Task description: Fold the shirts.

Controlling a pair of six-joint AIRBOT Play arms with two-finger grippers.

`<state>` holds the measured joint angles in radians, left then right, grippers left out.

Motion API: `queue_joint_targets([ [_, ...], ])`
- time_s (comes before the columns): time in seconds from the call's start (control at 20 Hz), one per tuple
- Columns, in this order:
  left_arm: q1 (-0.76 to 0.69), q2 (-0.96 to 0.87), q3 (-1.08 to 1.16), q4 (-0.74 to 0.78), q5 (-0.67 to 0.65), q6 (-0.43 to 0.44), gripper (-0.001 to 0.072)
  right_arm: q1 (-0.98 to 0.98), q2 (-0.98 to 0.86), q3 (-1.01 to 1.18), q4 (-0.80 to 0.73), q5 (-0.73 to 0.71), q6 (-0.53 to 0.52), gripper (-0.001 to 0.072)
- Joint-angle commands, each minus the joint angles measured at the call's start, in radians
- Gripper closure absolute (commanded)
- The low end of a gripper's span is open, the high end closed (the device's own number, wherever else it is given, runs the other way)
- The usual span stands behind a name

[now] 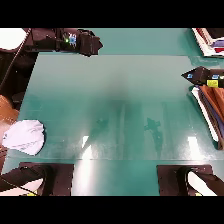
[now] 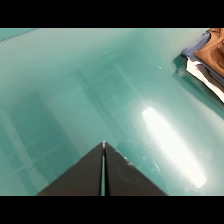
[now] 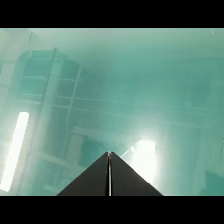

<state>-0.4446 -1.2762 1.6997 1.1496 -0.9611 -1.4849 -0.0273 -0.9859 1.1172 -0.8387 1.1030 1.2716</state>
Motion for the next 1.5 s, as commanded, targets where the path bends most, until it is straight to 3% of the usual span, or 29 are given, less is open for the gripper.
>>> queue_joint_targets([
  [0.0,0.0,0.001,0.0,0.0,0.003,0.0,0.0685,0.002,0.0,0.0,0.0,-0.004,0.0,0.0699],
  [0.55,0.0,0.001,0.0,-0.003,0.006,0.0,0.0685,0.003,0.001,0.0,0.0,0.0,0.0,0.0699],
  [0.65,0.006,0.002,0.001,0.007,0.07,0.0,0.0685,0.003,0.001,0.0,0.0,0.005,0.0,0.0699],
  [0.8,0.059,0.053,0.003,0.097,-0.142,-0.007,0.0687,0.003,0.001,0.0,-0.001,0.008,0.0,0.0699],
  [1.0,0.174,0.19,-0.094,0.466,-0.48,-0.029,0.0686,0.002,0.0,0.0,-0.002,0.024,0.0,0.0699],
  [1.2,0.336,0.356,-0.365,0.648,-0.614,-0.088,0.0684,0.003,0.0,-0.001,-0.001,0.025,0.0,0.0699],
  [1.4,0.446,0.406,-0.644,0.664,-0.626,-0.087,0.0677,0.003,0.0,-0.001,-0.001,0.026,0.0,0.0699],
  [1.45,0.46,0.406,-0.707,0.665,-0.62,-0.089,0.041,0.003,0.0,-0.001,-0.001,0.026,0.0,0.0699],
])
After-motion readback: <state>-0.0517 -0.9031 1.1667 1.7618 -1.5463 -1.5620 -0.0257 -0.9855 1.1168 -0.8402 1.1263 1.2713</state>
